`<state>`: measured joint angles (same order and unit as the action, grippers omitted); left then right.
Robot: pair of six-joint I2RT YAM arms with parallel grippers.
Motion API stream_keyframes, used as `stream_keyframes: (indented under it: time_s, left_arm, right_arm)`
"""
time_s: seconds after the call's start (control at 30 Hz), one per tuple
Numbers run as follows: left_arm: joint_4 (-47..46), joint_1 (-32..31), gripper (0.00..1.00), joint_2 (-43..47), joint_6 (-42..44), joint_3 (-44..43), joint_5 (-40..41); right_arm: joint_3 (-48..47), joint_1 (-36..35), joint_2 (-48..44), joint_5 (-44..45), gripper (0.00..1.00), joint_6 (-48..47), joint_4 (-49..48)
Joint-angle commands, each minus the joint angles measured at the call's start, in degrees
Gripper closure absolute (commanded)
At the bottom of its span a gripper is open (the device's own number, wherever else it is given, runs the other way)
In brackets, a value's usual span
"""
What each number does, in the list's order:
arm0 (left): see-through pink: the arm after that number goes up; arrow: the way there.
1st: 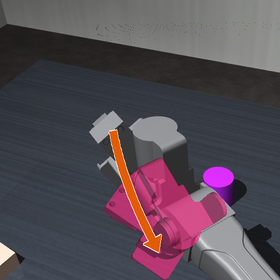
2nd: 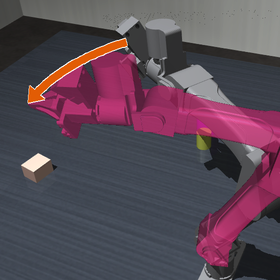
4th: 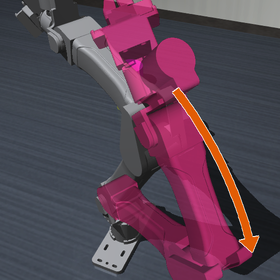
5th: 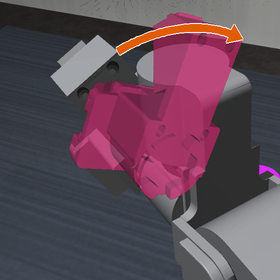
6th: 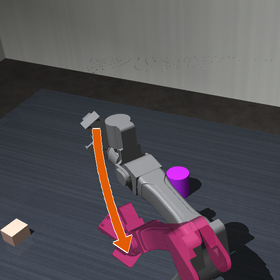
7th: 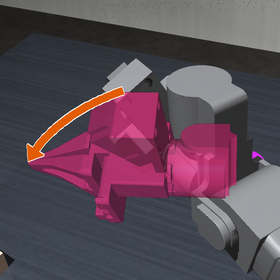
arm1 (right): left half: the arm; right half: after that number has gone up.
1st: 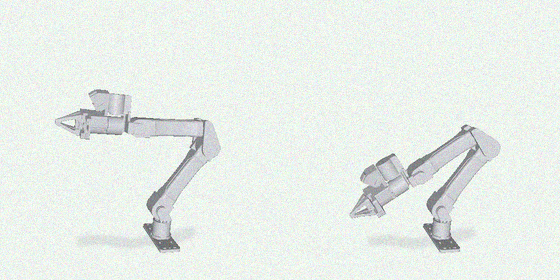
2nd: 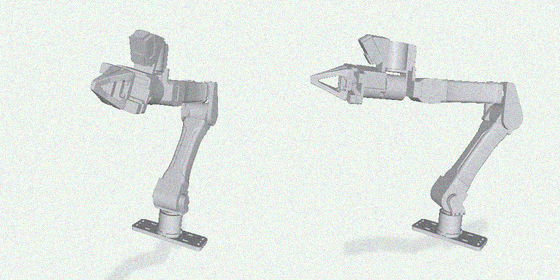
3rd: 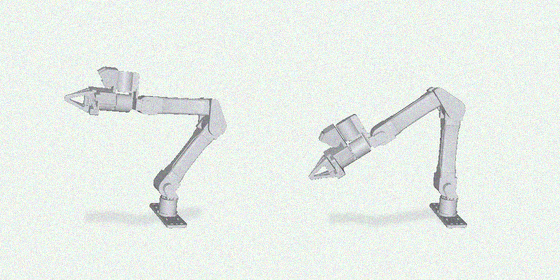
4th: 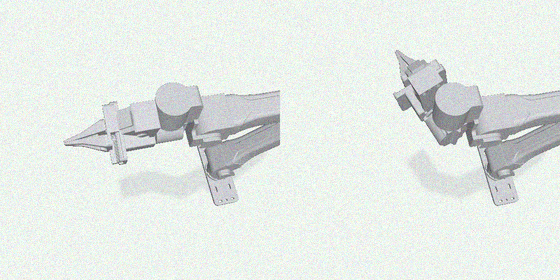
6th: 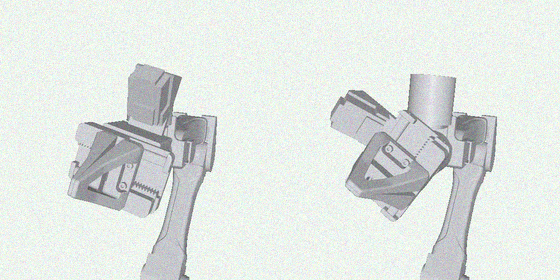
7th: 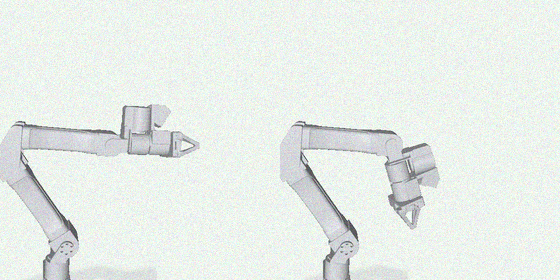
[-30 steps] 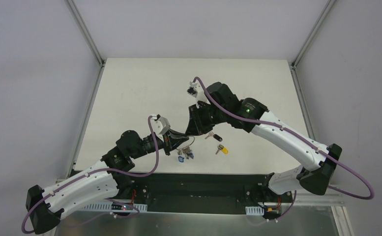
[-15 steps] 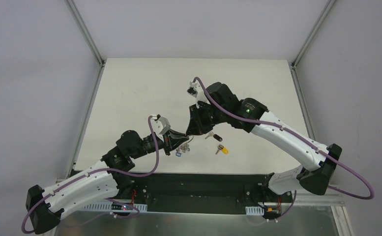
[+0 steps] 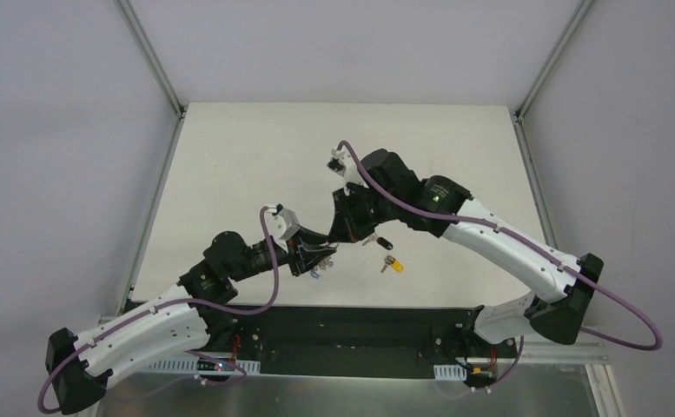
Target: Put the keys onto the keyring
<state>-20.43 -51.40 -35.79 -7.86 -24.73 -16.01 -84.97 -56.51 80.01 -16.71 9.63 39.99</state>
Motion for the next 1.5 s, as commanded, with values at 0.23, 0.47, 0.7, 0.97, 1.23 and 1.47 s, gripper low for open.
stream_keyframes:
  time_s: [0.23, 0.47, 0.7, 0.97, 1.23, 1.47]
  left_arm:
    - [-4.4, -0.2, 0.18, 2.4, 2.7, 2.8, 4.4]
    - [-3.1, -0.2, 0.01, 3.6, -1.2, 2.6, 14.0]
    - [1.6, -0.1, 0.01, 7.5, -2.9, 2.3, 21.6]
    - [3.3, -0.2, 0.06, 2.2, 1.6, -0.2, 17.8]
    - [-0.1, -0.3, 0.16, 1.6, 3.6, -0.1, 16.4]
    - [-1.4, -0.3, 0.19, 4.0, 4.8, 0.8, 16.1]
  right_arm:
    - [-6.9, -2.3, -0.1, 4.6, 1.00, 1.0, 3.4]
    - [-5.6, -2.3, -2.4, 6.7, 1.00, 0.0, 2.7]
    - [-6.4, -1.9, -1.7, 11.4, 1.00, 0.1, 3.7]
    - [-11.0, -1.3, 2.3, 11.9, 1.00, 4.8, 5.8]
    - [-13.1, -1.3, 5.9, 11.6, 1.00, 5.9, 7.8]
    - [-13.7, -1.3, 7.0, 10.4, 1.00, 6.2, 7.7]
